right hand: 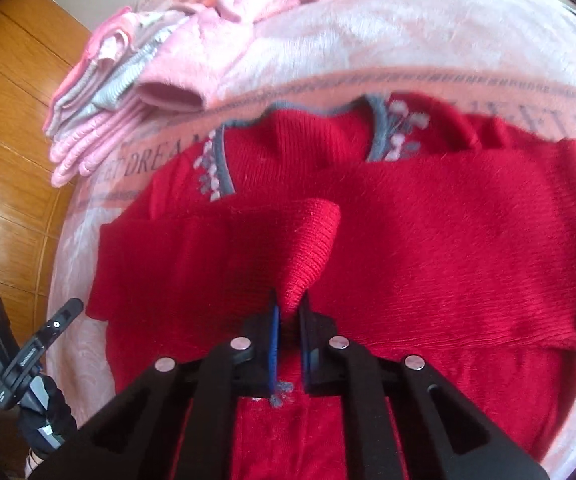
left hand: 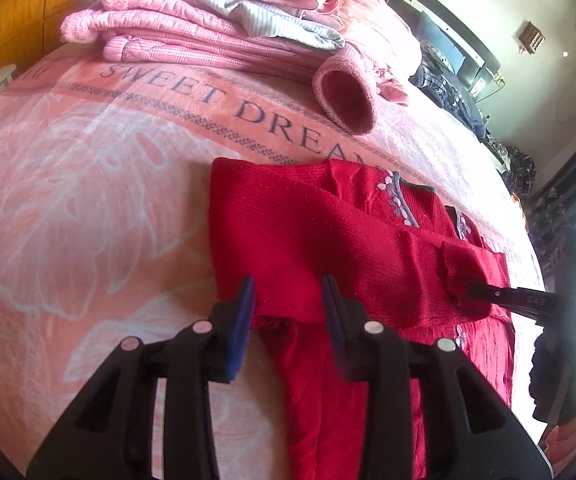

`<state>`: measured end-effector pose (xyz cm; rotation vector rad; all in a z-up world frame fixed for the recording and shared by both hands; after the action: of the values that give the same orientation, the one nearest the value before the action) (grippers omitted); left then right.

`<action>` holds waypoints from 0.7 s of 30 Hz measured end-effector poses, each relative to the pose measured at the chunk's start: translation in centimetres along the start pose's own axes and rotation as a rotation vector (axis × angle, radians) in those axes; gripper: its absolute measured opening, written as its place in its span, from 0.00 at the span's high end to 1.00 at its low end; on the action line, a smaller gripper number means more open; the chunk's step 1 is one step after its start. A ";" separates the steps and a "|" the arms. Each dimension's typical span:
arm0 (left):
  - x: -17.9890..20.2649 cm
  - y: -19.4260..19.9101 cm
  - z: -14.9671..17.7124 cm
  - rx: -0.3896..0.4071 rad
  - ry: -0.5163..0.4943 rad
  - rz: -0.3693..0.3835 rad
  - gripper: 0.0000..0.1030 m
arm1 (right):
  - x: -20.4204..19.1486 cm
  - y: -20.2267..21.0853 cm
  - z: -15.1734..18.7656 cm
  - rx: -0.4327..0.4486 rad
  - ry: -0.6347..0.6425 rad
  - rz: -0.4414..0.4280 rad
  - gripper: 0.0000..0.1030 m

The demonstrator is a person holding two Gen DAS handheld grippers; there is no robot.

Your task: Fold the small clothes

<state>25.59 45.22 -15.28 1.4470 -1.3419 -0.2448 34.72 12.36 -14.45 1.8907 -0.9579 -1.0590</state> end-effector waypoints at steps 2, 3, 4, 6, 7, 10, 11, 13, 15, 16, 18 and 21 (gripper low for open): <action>0.5 -0.3 0.0 0.010 -0.003 0.002 0.68 | 0.8 1.7 -0.2 0.045 -0.011 -0.017 0.92; 1.1 -0.4 0.0 0.016 -0.013 0.003 0.68 | 1.3 2.6 -0.3 0.065 -0.021 -0.017 0.92; 1.5 -0.5 0.0 0.019 -0.025 0.001 0.68 | 1.9 3.6 -0.3 0.087 -0.023 -0.007 0.92; 2.5 -0.8 0.2 0.021 -0.050 0.001 0.68 | 2.9 5.0 -0.4 0.117 -0.020 0.037 0.92; 3.0 -1.1 0.4 0.020 -0.061 0.002 0.68 | 3.7 5.7 -0.2 0.128 -0.022 0.068 0.92; 4.2 -2.3 0.8 0.012 -0.087 -0.012 0.67 | 5.9 5.5 0.4 0.113 -0.064 0.077 0.92; 4.6 -2.9 1.0 0.005 -0.097 -0.025 0.67 | 6.6 4.9 0.7 0.096 -0.078 0.069 0.92; 4.9 -4.7 1.5 -0.028 -0.119 -0.084 0.67 | 7.7 3.2 1.2 0.036 -0.085 0.081 0.90; 4.5 -6.3 1.8 -0.066 -0.112 -0.125 0.67 | 8.5 1.8 1.7 -0.007 -0.084 0.113 0.83; 4.3 -6.7 1.9 -0.072 -0.111 -0.131 0.67 | 8.7 1.8 1.9 -0.008 -0.083 0.122 0.78; 4.6 -6.7 1.8 -0.067 -0.143 -0.144 0.67 | 9.0 2.7 2.0 0.013 -0.085 0.138 0.72; 4.8 -5.5 1.5 -0.060 -0.140 -0.128 0.67 | 8.6 5.3 1.7 0.062 -0.036 0.212 0.72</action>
<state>29.29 39.24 -17.79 1.4891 -1.3430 -0.4732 35.13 2.21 -13.34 1.7777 -1.1954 -0.9496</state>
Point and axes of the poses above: each gripper's, at about its wrist camera, not at the fingertips, and y roughly against the way its jaws point, x to its right, z to its underside, the point moved 3 cm from there along -y, roughly the way its jaws point, and after that the axes turned 11 degrees about y, right-handed, at the moved point
